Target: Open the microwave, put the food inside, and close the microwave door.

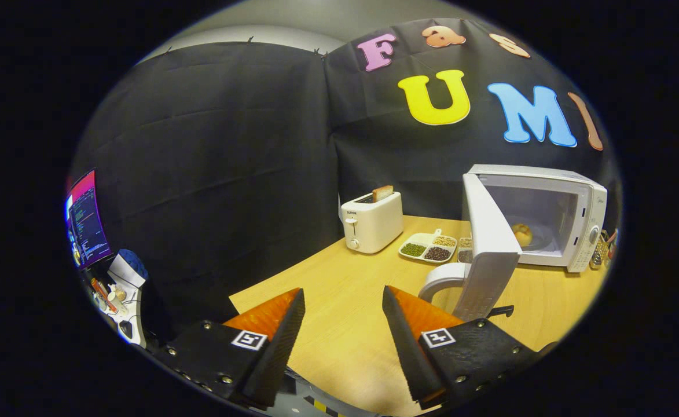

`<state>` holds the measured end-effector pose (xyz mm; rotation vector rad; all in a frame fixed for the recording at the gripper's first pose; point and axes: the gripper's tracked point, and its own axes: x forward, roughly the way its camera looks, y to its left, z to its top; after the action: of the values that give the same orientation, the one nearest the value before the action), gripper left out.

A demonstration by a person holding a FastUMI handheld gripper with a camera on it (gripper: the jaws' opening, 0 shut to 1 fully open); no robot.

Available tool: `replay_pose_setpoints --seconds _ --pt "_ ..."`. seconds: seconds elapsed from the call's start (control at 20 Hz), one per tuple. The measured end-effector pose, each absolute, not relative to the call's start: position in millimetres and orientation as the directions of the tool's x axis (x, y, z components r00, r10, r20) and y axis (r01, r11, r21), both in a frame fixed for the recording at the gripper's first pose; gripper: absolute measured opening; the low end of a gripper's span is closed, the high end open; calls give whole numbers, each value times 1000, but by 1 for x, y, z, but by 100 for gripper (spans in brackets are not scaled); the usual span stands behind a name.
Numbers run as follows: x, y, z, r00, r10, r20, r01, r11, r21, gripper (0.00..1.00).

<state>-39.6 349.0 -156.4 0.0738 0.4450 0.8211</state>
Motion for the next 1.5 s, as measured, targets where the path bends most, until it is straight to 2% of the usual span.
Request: replay_pose_setpoints --seconds 0.1,0.25,0.3,0.4,0.85,1.5 --pt "-31 348 -163 596 713 -370 -681 692 237 78" --pt "-14 332 -174 635 661 -399 -638 740 211 39" --pt "-11 324 -176 649 641 -409 -621 757 203 21" --pt "-6 319 -178 657 627 -417 -610 768 193 1" --pt "19 276 -179 679 599 -425 -585 791 181 1" --pt "82 183 -191 757 471 -452 -443 880 174 1"
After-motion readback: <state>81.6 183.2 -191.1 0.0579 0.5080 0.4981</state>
